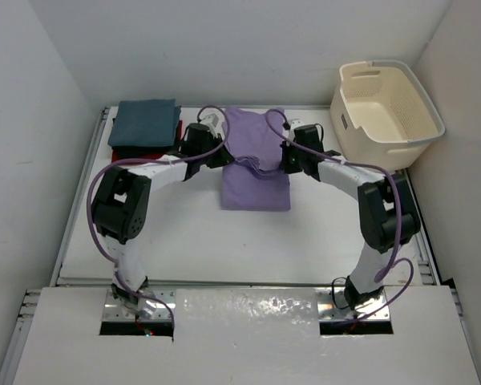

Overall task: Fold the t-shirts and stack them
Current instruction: Fold the folded rectangular tshirt in 1/3 of the way

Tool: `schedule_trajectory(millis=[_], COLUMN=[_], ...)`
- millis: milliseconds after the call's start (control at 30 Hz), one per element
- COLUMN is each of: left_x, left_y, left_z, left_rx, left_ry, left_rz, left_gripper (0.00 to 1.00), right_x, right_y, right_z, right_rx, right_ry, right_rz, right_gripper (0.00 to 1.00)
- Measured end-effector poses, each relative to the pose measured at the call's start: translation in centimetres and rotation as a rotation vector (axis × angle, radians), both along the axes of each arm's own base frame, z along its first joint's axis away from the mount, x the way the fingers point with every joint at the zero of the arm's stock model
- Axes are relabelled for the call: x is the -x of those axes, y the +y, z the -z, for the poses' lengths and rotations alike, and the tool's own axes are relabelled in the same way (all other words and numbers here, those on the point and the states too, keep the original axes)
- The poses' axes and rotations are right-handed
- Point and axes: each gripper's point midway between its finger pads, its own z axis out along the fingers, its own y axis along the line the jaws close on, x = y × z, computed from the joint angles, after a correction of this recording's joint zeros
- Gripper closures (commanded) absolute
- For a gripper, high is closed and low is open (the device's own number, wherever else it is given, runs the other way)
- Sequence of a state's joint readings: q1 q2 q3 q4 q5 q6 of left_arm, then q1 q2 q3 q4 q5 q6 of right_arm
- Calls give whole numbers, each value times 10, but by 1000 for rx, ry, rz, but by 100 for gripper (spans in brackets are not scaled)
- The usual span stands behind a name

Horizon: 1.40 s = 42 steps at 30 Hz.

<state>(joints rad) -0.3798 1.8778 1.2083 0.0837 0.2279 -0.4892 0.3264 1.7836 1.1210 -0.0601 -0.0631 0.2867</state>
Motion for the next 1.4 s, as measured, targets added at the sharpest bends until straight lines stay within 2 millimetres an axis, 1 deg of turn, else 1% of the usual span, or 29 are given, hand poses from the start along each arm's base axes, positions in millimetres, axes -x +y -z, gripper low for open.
schedule_trajectory(millis=[100,133,167,200,233,267,300,333,367,433,500,533,600,633,667,700,733,833,900,1000,1133,1233,1300,1333,1400], left_x=[-8,-13,-18,-23,-27,-32,-39,-45,-51,-61,-66,-70,-73,-71,-66,-58,-49,-14,12,44,81,107,123,129,136], left_y=[1,1,1,1,3,4,5,8,11,16,20,22,24,24,24,25,26,32,35,37,27,23,25,27,29], left_z=[9,12,15,19,23,25,28,30,30,27,22,15,7,5,4,4,4,8,13,18,27,43,58,64,70], left_rx=[-13,-15,-18,-24,-32,-31,-33,-34,-36,-38,-44,-43,-45,-44,-42,-40,-38,-23,-16,-24,-38,-46,-51,-54,-56], left_ry=[12,17,20,22,25,32,33,36,34,28,15,0,-22,-24,-20,-11,2,46,75,115,156,204,253,274,297], left_rz=[4,4,3,5,7,3,3,-2,-4,-10,-5,-6,0,4,9,15,18,19,21,23,65,90,99,99,100], left_gripper=[100,96,85,55,40,31,27,19,16,15,15,15,0,0,0,0,0,0,0,0,0,1,5,10,16], right_x=[-8,-11,-15,-19,-24,-30,-39,-47,-54,-64,-66,-66,-62,-57,-51,-43,-33,-3,12,35,74,95,106,110,112], right_y=[0,-1,0,-1,-1,-1,-2,-3,-3,-7,-11,-12,-14,-14,-14,-15,-16,-21,-23,-25,-31,-33,-31,-30,-26], right_z=[8,12,15,18,23,26,29,32,33,33,30,27,21,17,13,10,8,4,2,7,28,46,56,60,62], right_rx=[-5,-6,-9,-11,-12,-17,-19,-26,-35,-42,-48,-52,-61,-65,-68,-72,-76,-82,-93,-117,-136,-159,-185,-201,-233], right_ry=[19,25,30,38,47,55,59,62,64,66,65,64,56,54,52,53,59,73,79,103,179,243,278,292,306], right_rz=[1,3,6,12,17,26,35,40,47,55,60,61,59,56,52,49,49,49,51,55,93,127,143,149,156], right_gripper=[100,92,85,80,58,49,43,36,35,32,31,30,25,23,20,9,1,1,1,1,5,8,10,12,16])
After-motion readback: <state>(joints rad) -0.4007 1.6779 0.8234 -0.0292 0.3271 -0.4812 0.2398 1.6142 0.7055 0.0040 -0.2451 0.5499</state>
